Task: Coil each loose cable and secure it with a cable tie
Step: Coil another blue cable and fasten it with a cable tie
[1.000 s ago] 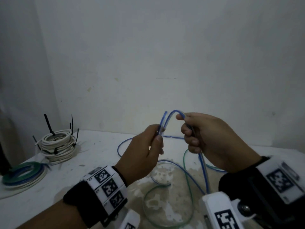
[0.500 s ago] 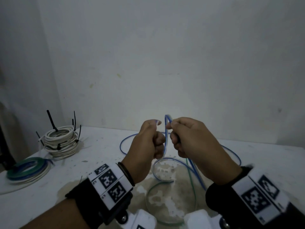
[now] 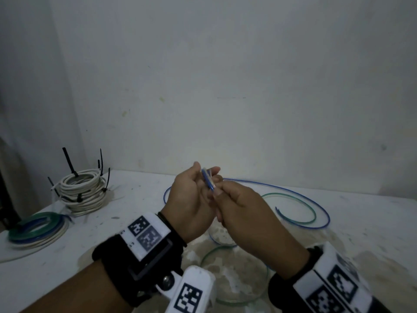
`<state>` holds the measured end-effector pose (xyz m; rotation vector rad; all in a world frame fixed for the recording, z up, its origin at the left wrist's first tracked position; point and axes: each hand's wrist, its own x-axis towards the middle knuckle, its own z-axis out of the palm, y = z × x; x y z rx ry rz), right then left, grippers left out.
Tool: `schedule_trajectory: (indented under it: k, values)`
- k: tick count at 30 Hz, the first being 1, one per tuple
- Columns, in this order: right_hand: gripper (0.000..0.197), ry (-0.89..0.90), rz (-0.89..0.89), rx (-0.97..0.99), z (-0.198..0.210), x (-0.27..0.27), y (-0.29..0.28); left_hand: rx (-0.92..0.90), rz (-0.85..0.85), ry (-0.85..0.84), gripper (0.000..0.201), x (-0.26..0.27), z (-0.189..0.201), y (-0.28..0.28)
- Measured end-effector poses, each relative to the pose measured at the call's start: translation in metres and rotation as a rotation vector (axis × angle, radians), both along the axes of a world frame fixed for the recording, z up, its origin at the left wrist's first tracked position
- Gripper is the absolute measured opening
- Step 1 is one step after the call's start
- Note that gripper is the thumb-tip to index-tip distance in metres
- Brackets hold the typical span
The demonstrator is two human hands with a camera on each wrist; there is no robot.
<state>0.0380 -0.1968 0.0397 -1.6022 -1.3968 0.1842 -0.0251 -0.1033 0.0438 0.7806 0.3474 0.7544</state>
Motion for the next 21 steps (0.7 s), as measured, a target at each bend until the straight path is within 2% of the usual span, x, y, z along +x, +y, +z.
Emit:
schedule_trajectory:
  k: [3,6,13,16,21]
  values:
    - [0.037,-0.026,-0.003,-0.005,-0.006,0.0,0.0,-0.015,-0.001,-0.004,0.027,-0.001,0.007,0.001]
    - [0.037,-0.018,-0.013,0.048,-0.01,-0.002,-0.002,-0.015,-0.026,-0.013,0.02,-0.002,0.012,0.003]
    - [0.031,-0.027,-0.017,0.18,-0.015,-0.004,-0.004,0.012,-0.086,-0.012,0.016,-0.004,0.016,0.004]
    - [0.022,-0.03,-0.004,0.17,-0.017,-0.002,-0.005,0.001,-0.095,-0.027,0.022,-0.005,0.016,0.006]
    - [0.019,-0.058,0.015,0.115,-0.021,0.0,-0.005,0.051,-0.124,-0.025,0.023,-0.007,0.015,0.009]
